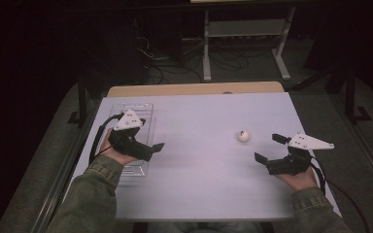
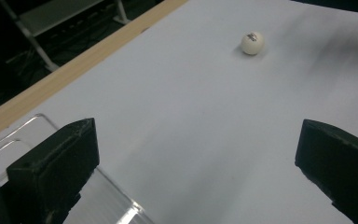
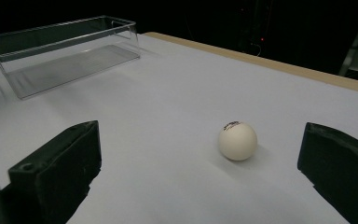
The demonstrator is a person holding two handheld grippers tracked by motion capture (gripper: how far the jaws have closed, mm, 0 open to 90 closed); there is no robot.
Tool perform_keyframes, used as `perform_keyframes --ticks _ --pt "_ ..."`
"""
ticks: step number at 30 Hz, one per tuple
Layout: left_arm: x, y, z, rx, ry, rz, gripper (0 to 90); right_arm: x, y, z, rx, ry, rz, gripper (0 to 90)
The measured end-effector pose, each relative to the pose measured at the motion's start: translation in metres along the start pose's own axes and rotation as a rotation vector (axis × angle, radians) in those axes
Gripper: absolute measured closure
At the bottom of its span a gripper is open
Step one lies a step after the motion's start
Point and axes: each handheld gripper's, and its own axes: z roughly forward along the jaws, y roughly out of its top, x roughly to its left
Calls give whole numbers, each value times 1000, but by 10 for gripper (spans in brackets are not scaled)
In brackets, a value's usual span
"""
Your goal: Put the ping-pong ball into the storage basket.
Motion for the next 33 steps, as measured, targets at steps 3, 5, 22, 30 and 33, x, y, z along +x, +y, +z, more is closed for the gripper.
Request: perform_keyframes --ticks 3,5,22,30,33 --pt "0 4 7 21 -27 10 0 0 0 0 -1 0 1 0" --pt "0 6 10 33 -36 16 0 -1 0 0 -1 1 0 0" --pt "-1 28 39 122 -80 62 0 -3 -1 -4 -7 -5 15 0" --pt "-7 45 57 147 -116 107 0 -2 -4 -8 -1 -9 13 0" --pt "-8 49 63 150 -128 111 0 -2 -5 -10 -1 -12 19 0"
